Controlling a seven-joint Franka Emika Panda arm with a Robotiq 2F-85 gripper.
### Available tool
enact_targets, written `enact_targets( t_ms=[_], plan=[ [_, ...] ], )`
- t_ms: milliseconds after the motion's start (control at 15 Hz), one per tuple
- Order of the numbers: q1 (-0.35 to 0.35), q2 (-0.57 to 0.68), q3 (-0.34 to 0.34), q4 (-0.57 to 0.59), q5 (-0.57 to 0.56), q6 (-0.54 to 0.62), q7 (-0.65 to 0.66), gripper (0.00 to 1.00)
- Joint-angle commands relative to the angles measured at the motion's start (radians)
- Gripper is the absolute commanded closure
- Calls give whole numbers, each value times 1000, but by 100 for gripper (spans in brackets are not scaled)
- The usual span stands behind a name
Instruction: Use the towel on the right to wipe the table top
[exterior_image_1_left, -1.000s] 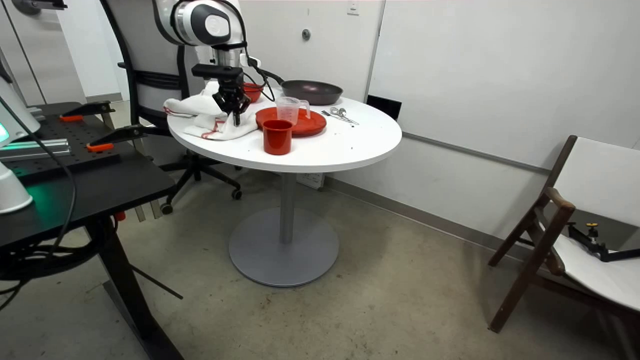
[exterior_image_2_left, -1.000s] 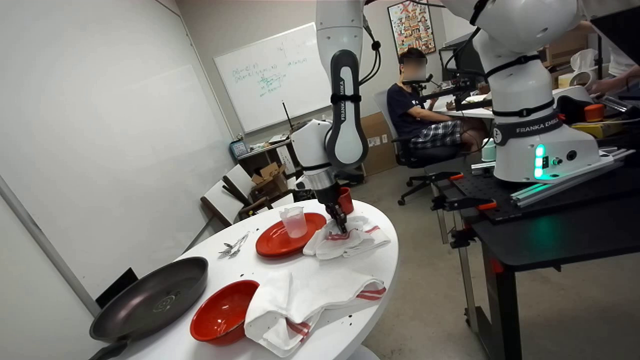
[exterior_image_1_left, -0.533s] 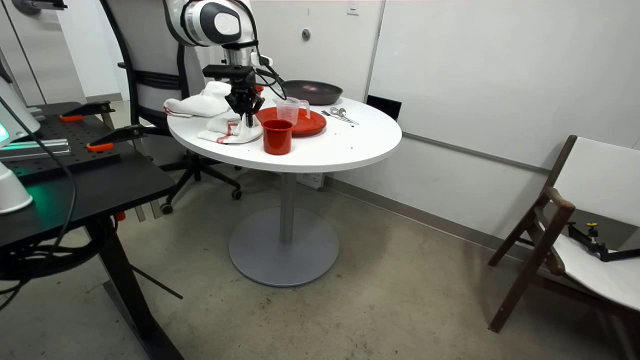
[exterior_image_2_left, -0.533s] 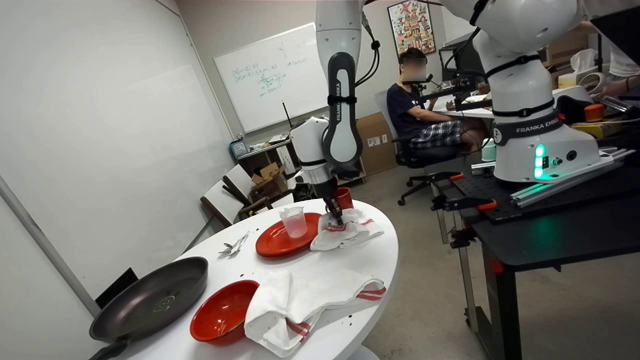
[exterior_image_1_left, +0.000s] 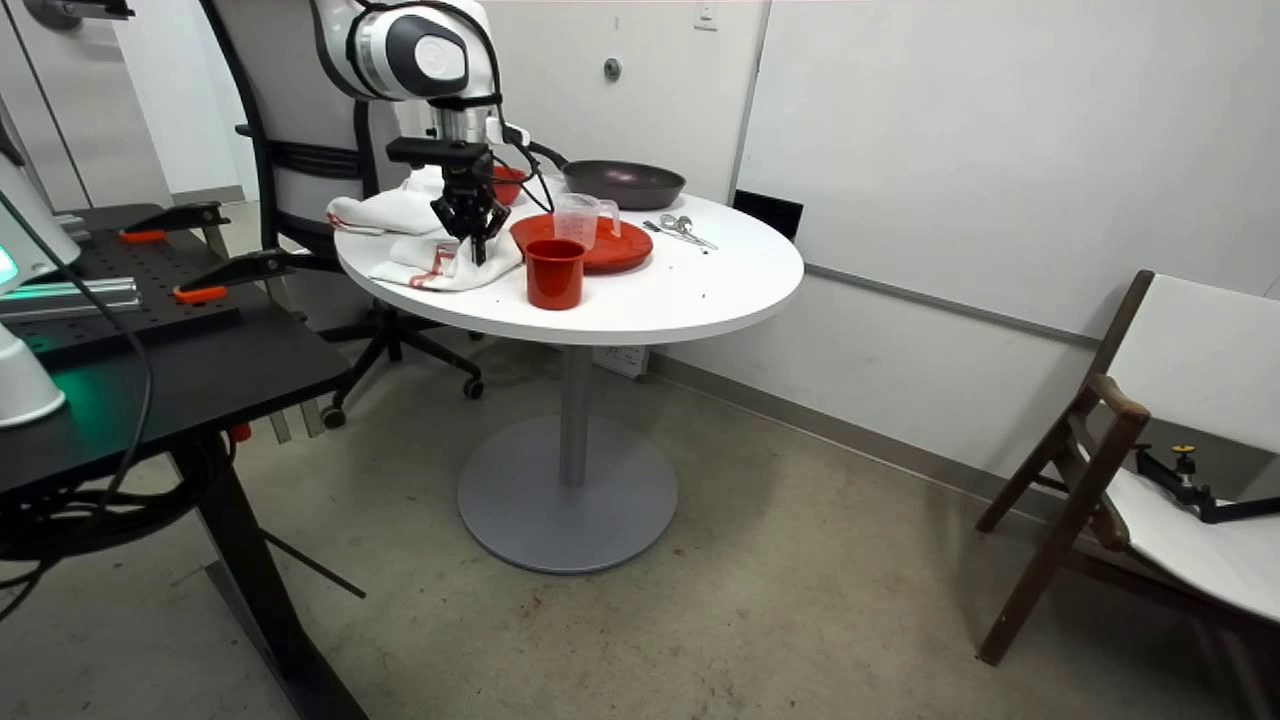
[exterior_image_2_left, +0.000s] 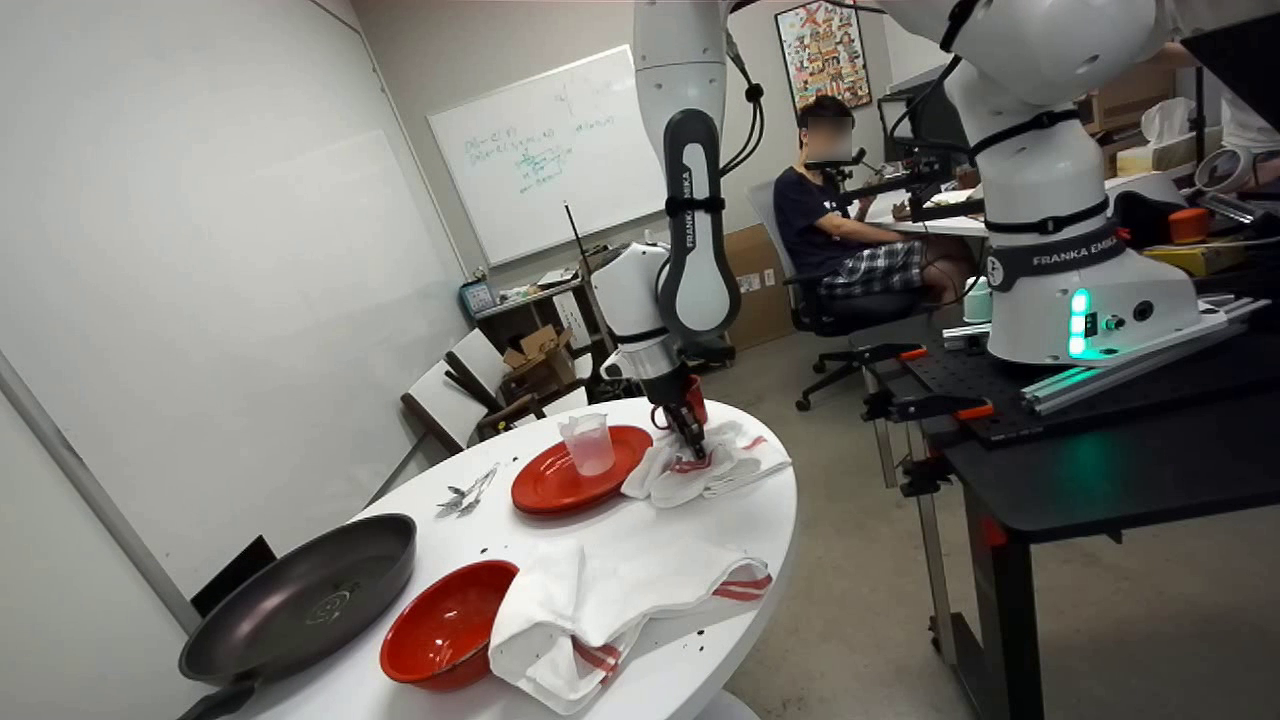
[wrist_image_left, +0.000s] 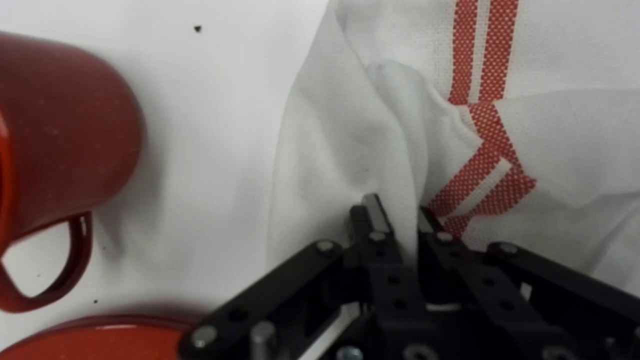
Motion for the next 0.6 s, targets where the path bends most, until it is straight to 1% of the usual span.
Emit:
enact_targets(
  t_ms=[0,200,533],
  plan=[
    [-27,-11,49,-47,14,-10,-8,97],
    [-34,-18,68,-51,16,-9,-11,97],
    [-35,-23,82,-60,19,-12,-10,97]
  ],
)
